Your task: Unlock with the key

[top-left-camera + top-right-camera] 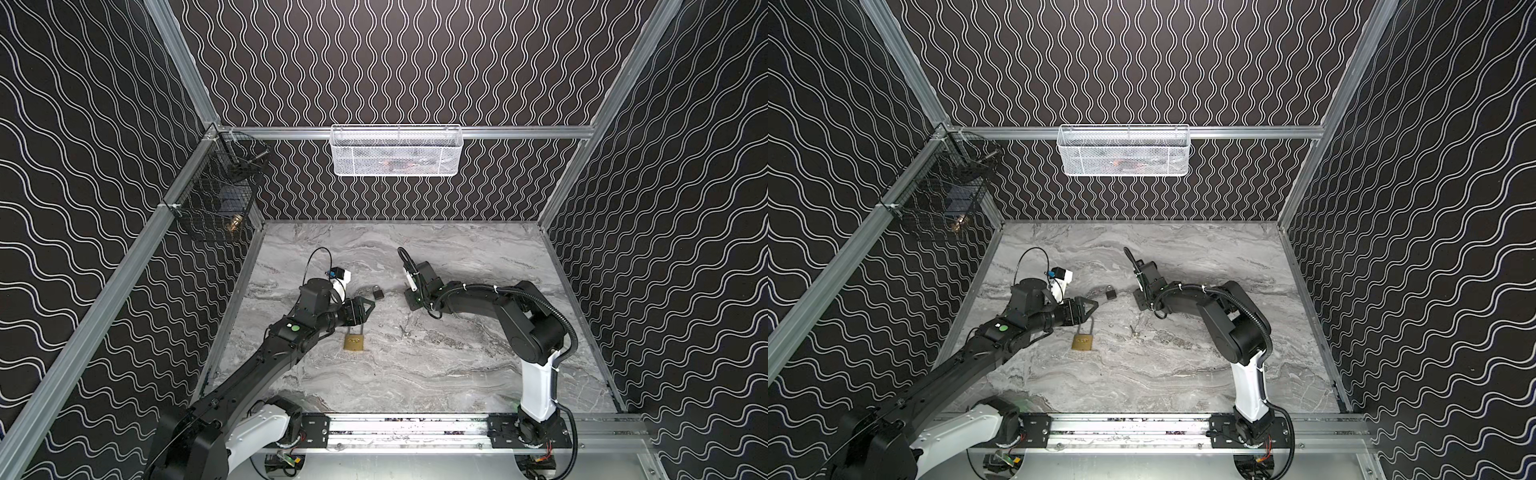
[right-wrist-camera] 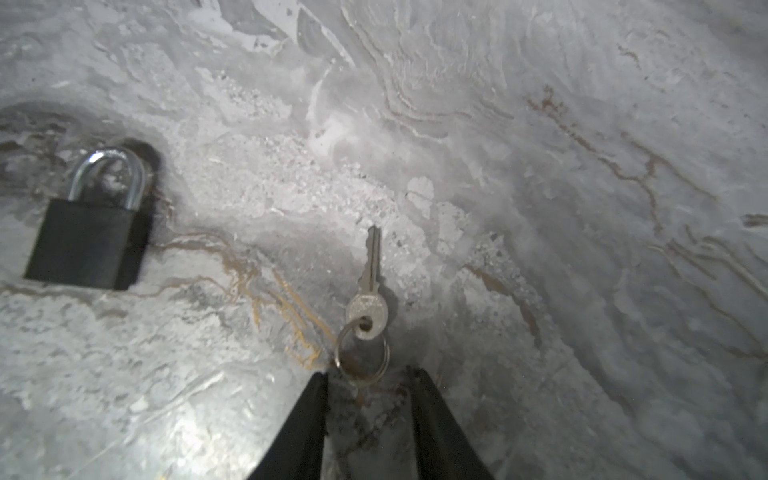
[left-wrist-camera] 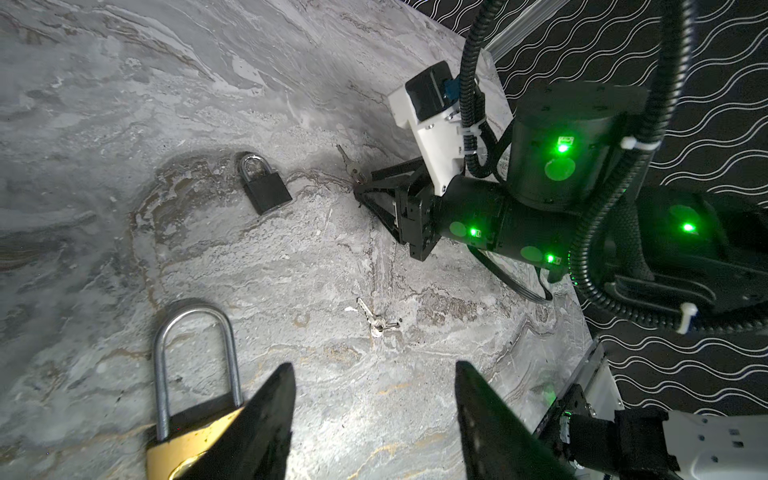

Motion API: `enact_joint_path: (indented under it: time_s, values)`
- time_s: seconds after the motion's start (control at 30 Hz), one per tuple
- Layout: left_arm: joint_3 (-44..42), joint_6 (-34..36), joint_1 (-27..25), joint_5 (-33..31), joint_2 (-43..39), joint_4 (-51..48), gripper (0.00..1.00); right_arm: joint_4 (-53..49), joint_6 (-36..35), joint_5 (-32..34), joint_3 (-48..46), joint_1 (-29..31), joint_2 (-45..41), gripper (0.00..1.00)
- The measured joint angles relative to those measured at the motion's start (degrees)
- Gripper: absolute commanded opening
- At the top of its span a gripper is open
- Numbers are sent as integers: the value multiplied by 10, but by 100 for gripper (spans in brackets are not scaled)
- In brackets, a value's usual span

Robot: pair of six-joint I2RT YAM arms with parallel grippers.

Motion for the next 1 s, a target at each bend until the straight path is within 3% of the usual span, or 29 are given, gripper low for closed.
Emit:
enact_joint_path:
  time_s: [0.67,1.0]
  values:
    - [-7,2,0,-5,7,9,63,30,-23,31,14,-2,15,0]
    - [0,101,-4,-40,35,53,59,-5,-32,4,-3,-2,-31,0]
